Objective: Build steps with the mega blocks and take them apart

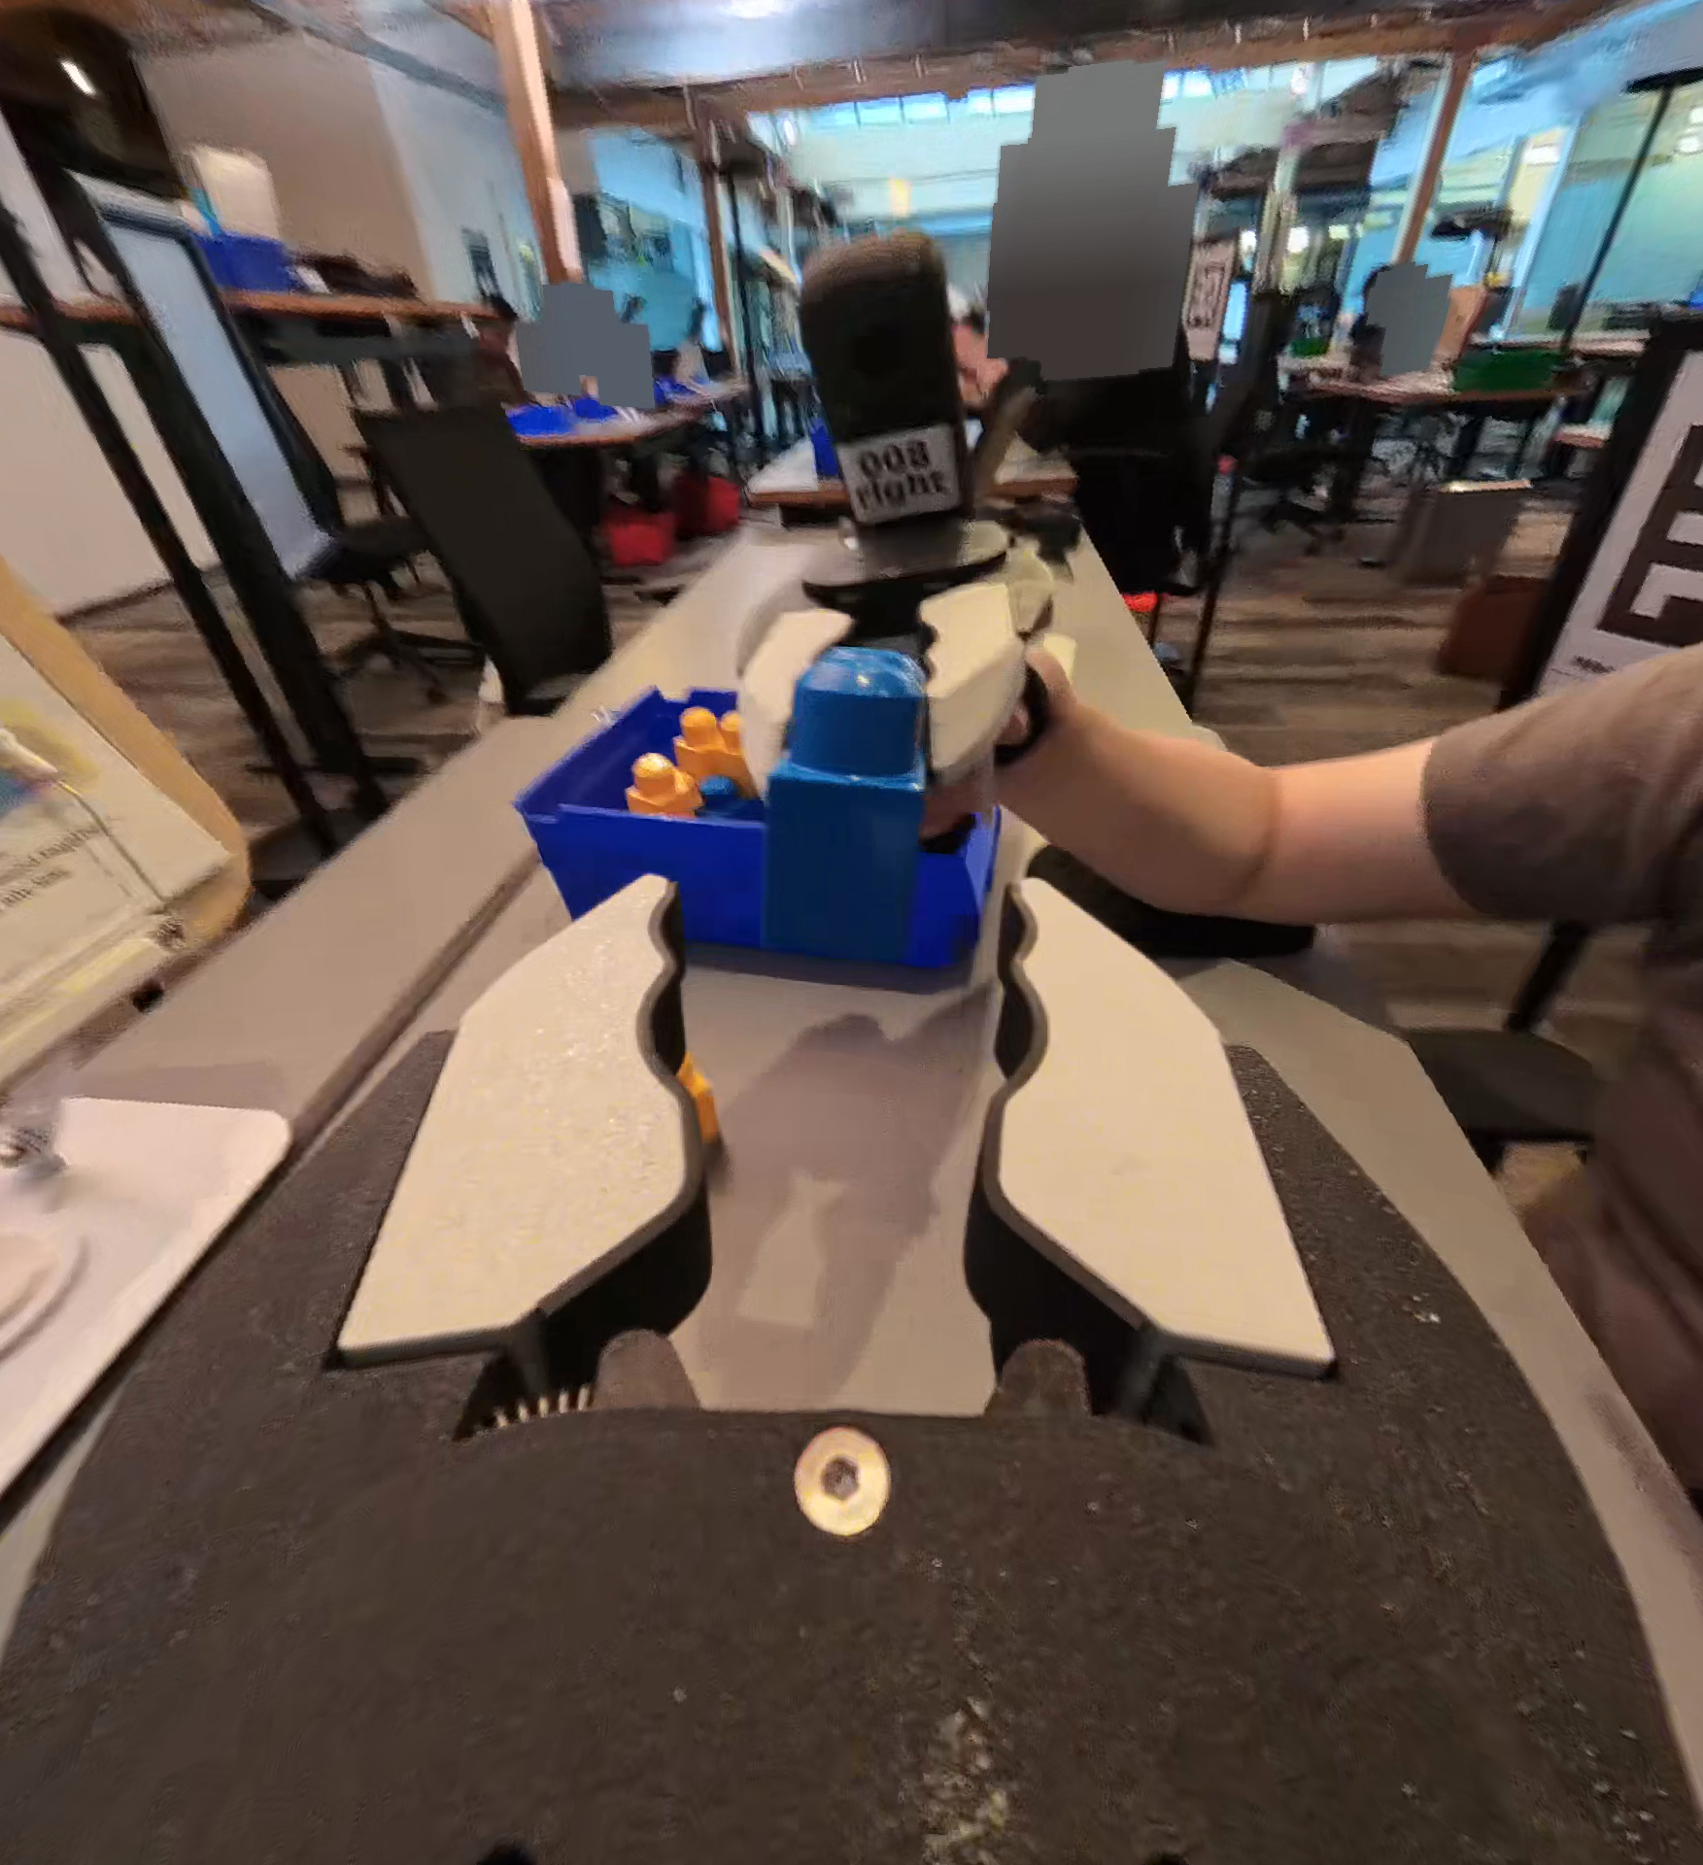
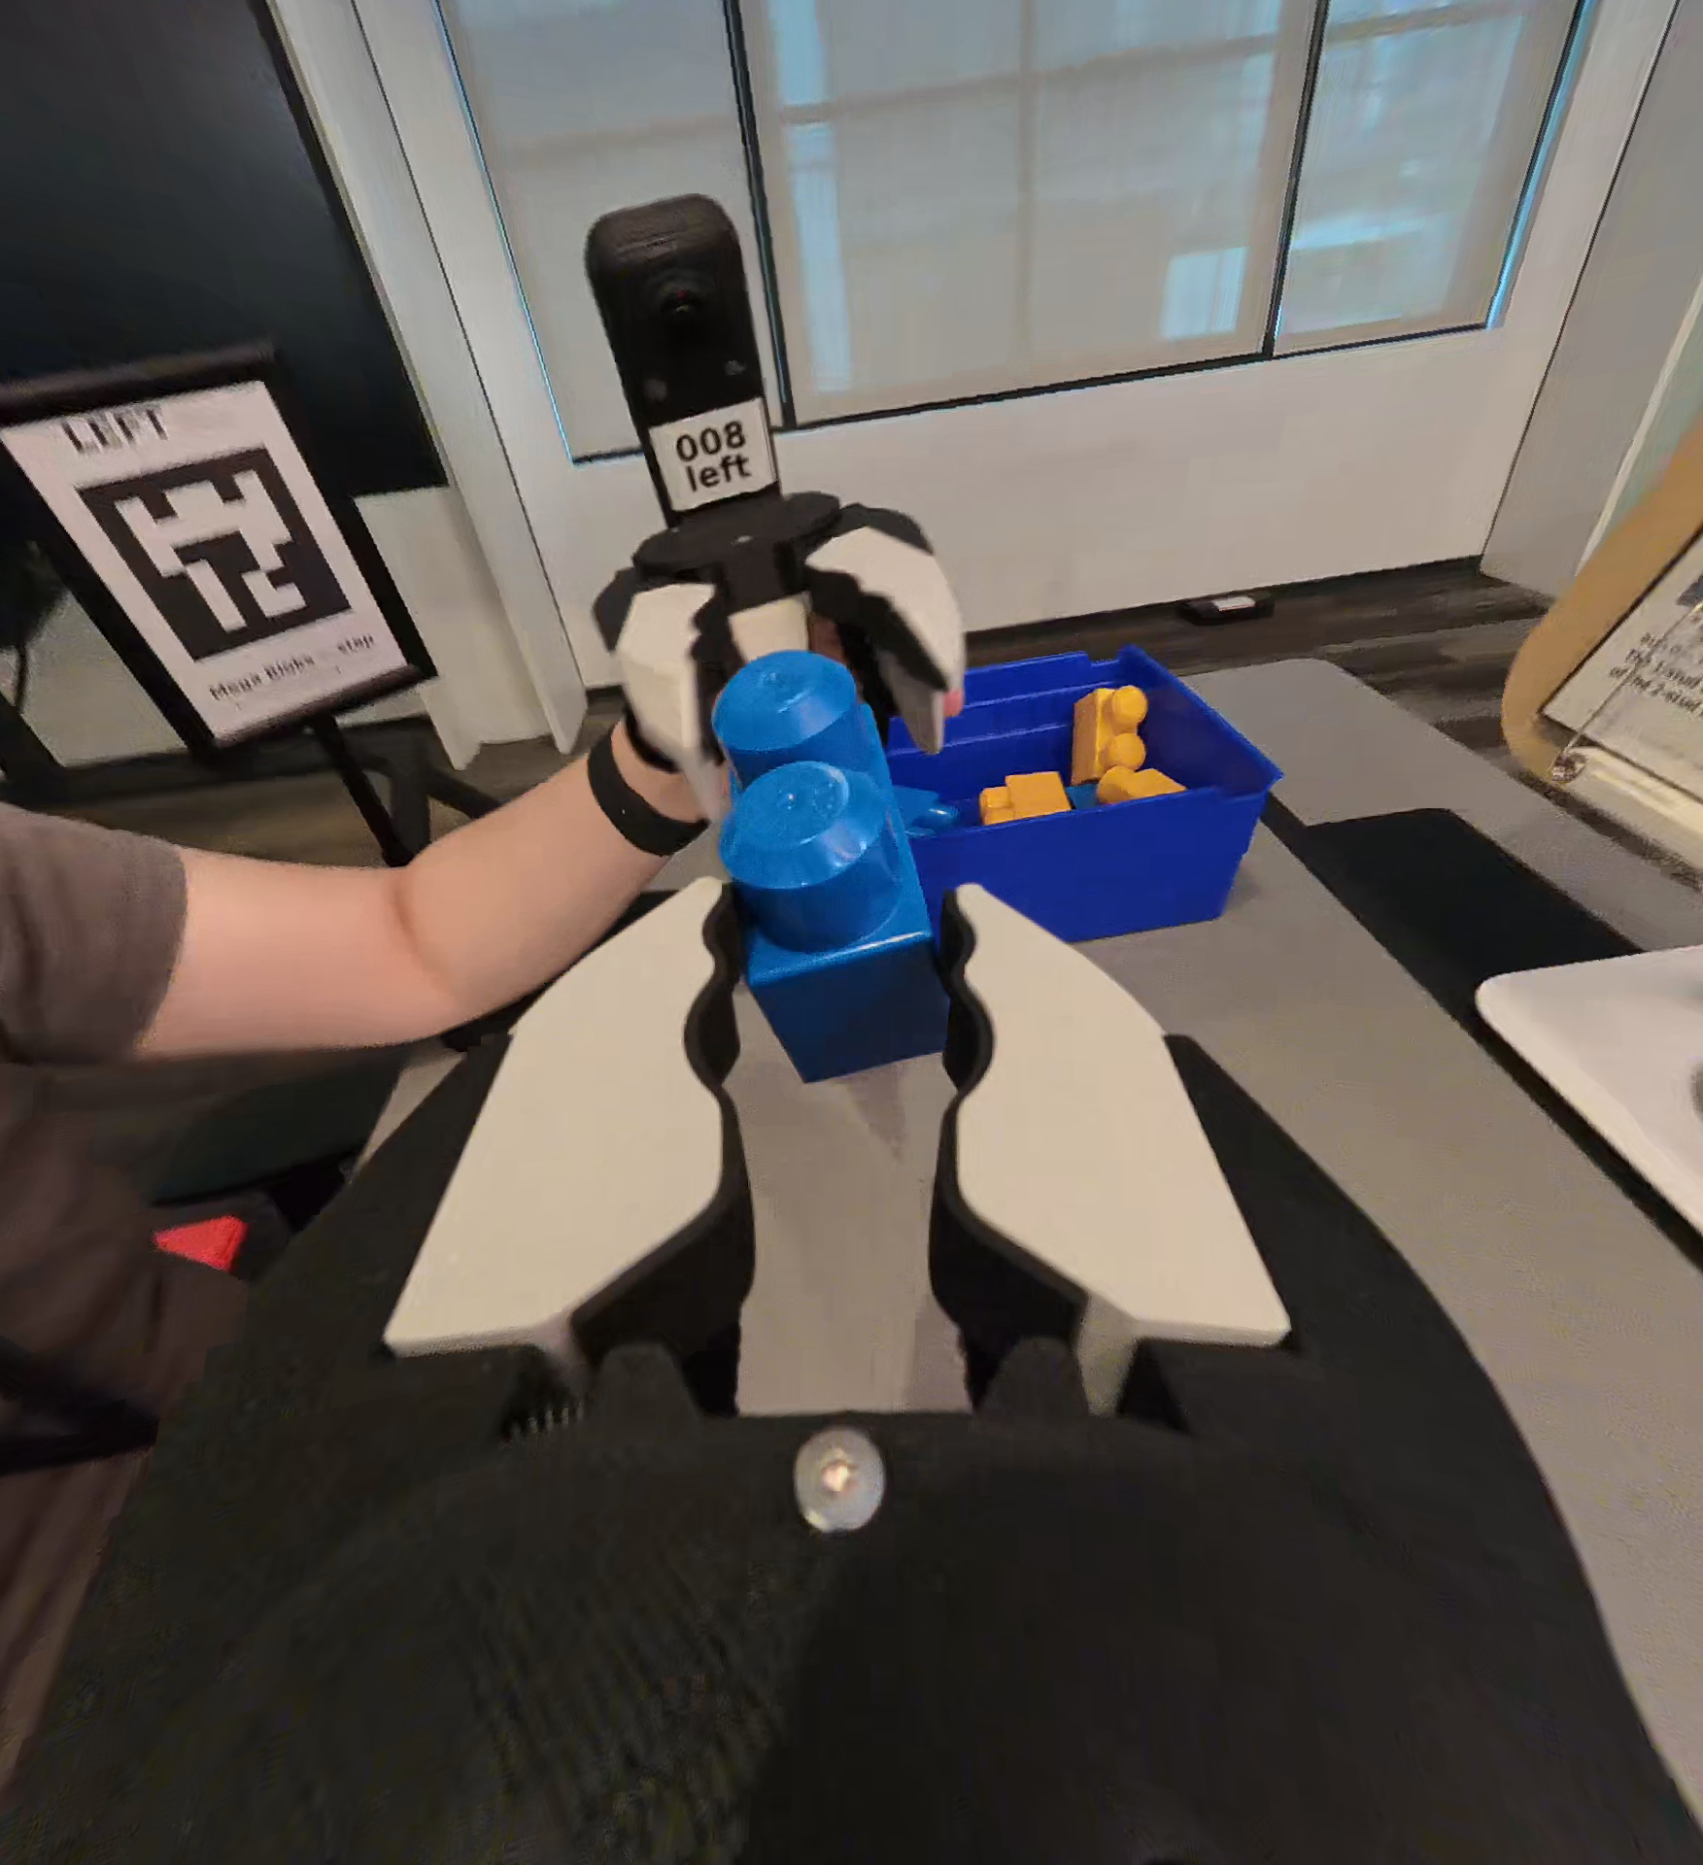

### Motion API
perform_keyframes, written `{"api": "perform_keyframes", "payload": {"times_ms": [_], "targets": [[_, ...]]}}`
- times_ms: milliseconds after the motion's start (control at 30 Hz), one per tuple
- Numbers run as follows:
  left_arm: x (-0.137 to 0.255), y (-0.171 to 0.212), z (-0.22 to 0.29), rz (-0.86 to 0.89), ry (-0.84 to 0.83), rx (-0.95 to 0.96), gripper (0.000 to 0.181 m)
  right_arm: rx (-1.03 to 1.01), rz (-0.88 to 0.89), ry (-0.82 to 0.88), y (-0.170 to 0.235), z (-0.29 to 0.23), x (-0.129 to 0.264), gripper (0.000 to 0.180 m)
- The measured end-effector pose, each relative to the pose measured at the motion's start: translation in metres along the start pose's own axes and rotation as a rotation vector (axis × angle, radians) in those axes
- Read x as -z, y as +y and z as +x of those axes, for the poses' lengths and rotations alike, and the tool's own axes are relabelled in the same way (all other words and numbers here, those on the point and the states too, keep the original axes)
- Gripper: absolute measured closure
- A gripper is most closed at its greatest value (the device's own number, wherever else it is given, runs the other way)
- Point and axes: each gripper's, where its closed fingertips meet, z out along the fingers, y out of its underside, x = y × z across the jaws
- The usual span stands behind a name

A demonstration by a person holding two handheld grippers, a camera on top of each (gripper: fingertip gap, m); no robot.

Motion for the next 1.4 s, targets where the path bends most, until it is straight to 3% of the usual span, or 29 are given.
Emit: {"api": "perform_keyframes", "payload": {"times_ms": [100,400,1200,1400], "targets": [[-0.01,0.012,-0.004,-0.076,-0.046,-0.008,0.115,-0.035,0.0,-0.017,0.003,0.003,0.0,0.142],[-0.033,0.026,0.0,-0.172,-0.098,-0.084,0.123,-0.078,-0.036,-0.052,0.012,-0.003,-0.009,0.142],[-0.046,0.026,0.007,-0.145,-0.058,-0.018,0.139,-0.043,-0.008,-0.05,0.011,-0.009,-0.016,0.142],[-0.038,0.023,-0.002,-0.14,-0.093,-0.019,0.14,0.07,0.128,0.057,-0.018,0.0,0.004,0.13]]}}
